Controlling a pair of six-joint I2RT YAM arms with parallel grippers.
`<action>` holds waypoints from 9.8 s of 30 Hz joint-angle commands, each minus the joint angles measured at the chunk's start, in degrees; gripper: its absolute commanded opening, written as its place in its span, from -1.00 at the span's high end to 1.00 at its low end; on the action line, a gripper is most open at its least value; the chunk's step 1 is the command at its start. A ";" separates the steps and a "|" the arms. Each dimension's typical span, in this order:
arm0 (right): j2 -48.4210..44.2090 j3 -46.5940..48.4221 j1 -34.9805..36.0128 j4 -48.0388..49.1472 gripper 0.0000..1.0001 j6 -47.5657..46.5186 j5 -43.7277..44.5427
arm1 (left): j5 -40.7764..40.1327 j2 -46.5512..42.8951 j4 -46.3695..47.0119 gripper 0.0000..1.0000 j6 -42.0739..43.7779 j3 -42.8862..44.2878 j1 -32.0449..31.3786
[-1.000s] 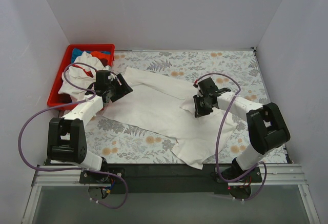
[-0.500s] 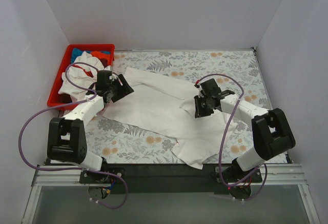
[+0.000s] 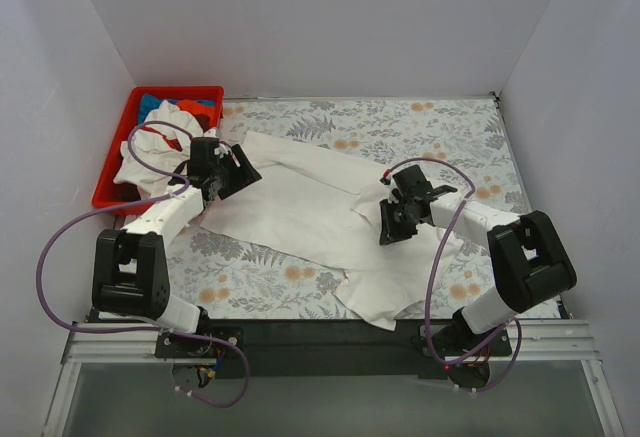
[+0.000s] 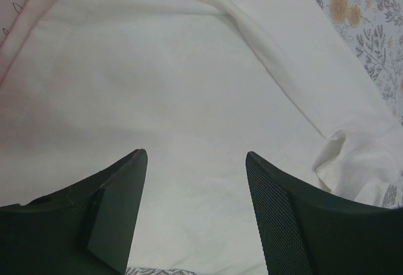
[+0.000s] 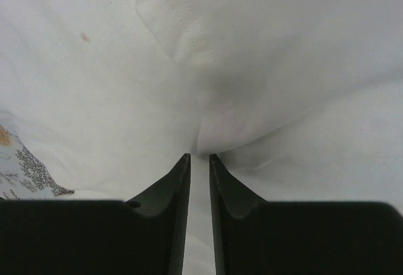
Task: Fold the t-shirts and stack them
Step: Fold the tshirt
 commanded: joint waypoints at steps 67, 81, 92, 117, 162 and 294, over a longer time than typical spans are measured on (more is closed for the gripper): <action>21.24 22.30 -42.19 17.28 0.34 7.01 -16.10 | -17.23 30.20 -2.98 -0.22 2.18 35.47 -3.99; 23.96 17.64 -41.75 20.11 0.37 13.17 -16.90 | -14.77 43.66 -1.22 -0.17 3.24 45.77 -3.99; 23.52 15.36 -41.75 23.71 0.36 15.80 -13.38 | -15.12 43.92 -0.52 -0.17 3.68 42.70 -3.99; 18.52 13.77 -43.95 22.31 0.97 13.97 -12.06 | -15.56 44.10 -0.16 -0.17 4.12 41.99 -4.07; 12.54 7.98 -30.41 18.53 0.48 11.50 -10.23 | -16.00 44.80 -0.34 -0.19 4.91 41.99 -4.16; -18.31 -3.36 -15.39 2.00 -0.01 -4.93 7.27 | -24.00 -4.76 -18.88 0.86 -13.89 -11.80 -11.99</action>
